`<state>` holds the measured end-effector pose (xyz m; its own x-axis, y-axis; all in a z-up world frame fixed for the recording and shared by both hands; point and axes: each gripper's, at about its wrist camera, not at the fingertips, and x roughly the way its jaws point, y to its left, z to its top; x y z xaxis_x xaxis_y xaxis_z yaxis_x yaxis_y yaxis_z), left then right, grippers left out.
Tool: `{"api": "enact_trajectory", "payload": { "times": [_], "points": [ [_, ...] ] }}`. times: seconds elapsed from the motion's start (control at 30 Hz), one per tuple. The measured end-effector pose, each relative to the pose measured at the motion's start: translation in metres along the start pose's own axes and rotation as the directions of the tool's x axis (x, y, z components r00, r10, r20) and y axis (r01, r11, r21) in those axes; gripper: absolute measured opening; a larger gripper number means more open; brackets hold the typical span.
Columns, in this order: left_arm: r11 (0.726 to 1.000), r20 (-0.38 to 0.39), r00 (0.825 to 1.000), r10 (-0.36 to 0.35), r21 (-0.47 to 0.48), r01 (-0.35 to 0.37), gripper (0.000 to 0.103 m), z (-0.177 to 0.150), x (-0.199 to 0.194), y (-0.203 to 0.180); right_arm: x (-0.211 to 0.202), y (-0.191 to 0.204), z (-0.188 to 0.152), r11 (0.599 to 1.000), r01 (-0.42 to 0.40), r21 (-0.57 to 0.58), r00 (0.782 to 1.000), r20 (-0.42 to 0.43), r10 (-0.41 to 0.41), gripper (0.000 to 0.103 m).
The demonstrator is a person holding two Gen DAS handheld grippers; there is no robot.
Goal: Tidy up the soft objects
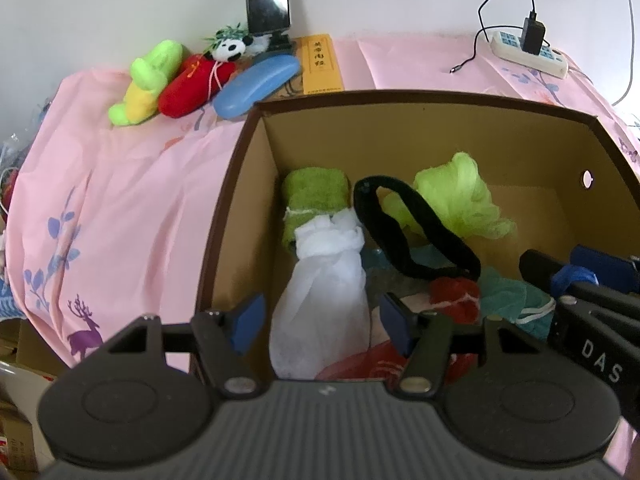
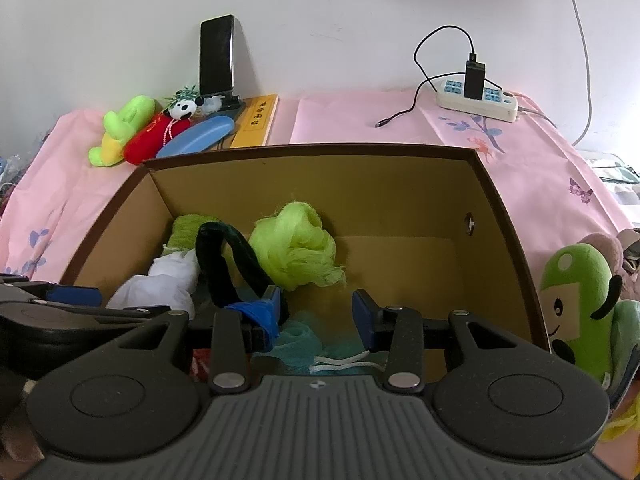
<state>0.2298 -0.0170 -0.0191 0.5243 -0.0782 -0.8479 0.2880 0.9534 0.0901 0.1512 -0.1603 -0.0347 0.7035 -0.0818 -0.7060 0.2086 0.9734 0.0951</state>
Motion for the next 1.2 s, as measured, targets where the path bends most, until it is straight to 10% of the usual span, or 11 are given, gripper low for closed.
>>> {"api": "enact_trajectory", "payload": {
  "times": [1.2],
  "points": [
    [0.998, 0.042, 0.998, -0.046, -0.028, 0.047, 0.062, -0.002, 0.002, 0.003, 0.005, -0.001, -0.011, 1.0, 0.002, -0.006, 0.996, 0.085, -0.002, 0.023]
  ]
}}
